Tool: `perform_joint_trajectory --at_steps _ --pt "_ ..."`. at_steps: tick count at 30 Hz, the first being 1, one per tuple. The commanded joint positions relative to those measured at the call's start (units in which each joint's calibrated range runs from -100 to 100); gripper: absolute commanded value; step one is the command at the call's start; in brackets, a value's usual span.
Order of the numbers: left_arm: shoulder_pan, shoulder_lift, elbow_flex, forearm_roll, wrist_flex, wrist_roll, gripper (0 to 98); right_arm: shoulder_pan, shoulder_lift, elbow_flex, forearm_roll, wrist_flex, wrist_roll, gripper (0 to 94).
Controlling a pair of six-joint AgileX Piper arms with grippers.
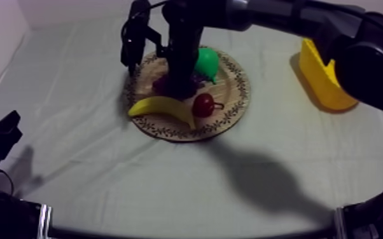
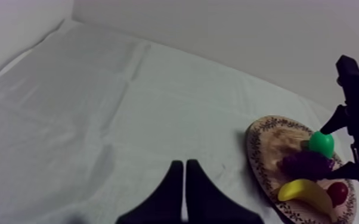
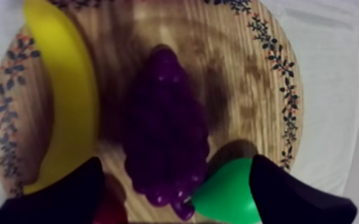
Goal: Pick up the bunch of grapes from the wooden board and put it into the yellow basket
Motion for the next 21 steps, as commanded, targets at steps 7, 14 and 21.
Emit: perform_joint_trajectory --at_steps 7,14,21 --pt "0.01 0.0 0.0 0.01 0.0 -0.01 0.0 0.45 4.59 -4.9 0.69 0.54 -0.25 82.7" --pt "0.01 0.0 0.0 0.01 0.0 -0.01 0.0 0.67 7.63 -6.98 0.68 0.54 -0.41 82.0" --pt "0.01 0.0 0.0 0.01 0.0 -0.01 0.0 0.51 9.89 -7.8 1.22 0.27 -1.04 80.2"
